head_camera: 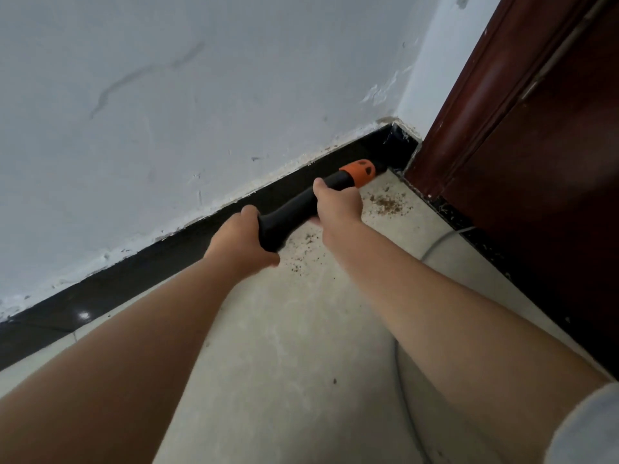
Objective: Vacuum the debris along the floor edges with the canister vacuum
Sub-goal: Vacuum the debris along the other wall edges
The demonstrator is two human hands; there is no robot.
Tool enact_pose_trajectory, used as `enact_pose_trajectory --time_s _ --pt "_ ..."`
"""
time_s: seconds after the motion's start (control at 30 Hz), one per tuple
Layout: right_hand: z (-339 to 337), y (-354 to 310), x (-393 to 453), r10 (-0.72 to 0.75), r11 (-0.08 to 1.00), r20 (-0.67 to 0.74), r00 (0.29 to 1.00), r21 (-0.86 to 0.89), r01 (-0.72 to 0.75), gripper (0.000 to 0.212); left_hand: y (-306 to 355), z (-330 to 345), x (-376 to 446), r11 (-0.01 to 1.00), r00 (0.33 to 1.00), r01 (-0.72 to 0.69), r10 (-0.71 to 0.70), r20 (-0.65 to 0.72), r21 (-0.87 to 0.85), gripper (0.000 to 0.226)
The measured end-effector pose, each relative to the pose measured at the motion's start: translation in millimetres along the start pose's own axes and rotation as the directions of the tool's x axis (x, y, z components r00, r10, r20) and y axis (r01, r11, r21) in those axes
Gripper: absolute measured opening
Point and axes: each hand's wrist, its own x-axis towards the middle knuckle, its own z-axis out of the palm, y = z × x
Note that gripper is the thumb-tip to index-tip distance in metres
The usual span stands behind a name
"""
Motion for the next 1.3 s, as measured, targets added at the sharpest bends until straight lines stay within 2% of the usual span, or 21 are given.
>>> enact_pose_trajectory --time_s 0.1,0.23,0.4,0.53,0.67,0.93,1.3 --pt "25.2 22.1 -36.6 0.077 0.997 0.073 0.994 0.016 -0.079 0.05 -41.0 -18.1 -28.1 0.998 0.999 0.038 -0.039 0.026 0.048 0.043" --pt "72.6 51.1 -93.0 0.087 0.995 0.192 0.978 0.034 -0.095 0.054 -105.3 -44.4 -76.2 0.989 0.989 0.144 -0.144 0.006 0.022 0.045" --pt "124.8 84.3 -162.2 0.224 0.969 0.341 0.913 0.025 -0.247 0.058 -177.8 -71.5 -135.2 0.955 0.955 0.295 -0.295 0.004 0.011 0.045" --pt "153.3 111.5 -197.4 0.28 0.956 0.395 0.875 -0.033 -0.291 0.061 -220.6 -82.2 -172.6 0.934 0.935 0.355 -0.356 0.001 0.026 0.046" --pt "167.8 132.9 -212.9 0.398 0.914 0.371 0.839 -0.086 -0.396 0.061 -244.5 -82.7 -194.2 0.921 0.924 0.374 -0.381 0.046 0.11 0.047" --pt "150.7 125.3 -193.4 0.414 0.91 0.373 0.83 -0.144 -0.389 0.057 -227.2 -73.7 -182.6 0.921 0.925 0.35 -0.369 0.096 0.172 0.046" --pt "89.4 83.3 -136.2 0.373 0.918 0.335 0.865 0.004 -0.397 0.054 -145.5 -61.7 -129.2 0.948 0.947 0.215 -0.261 0.188 0.235 0.046"
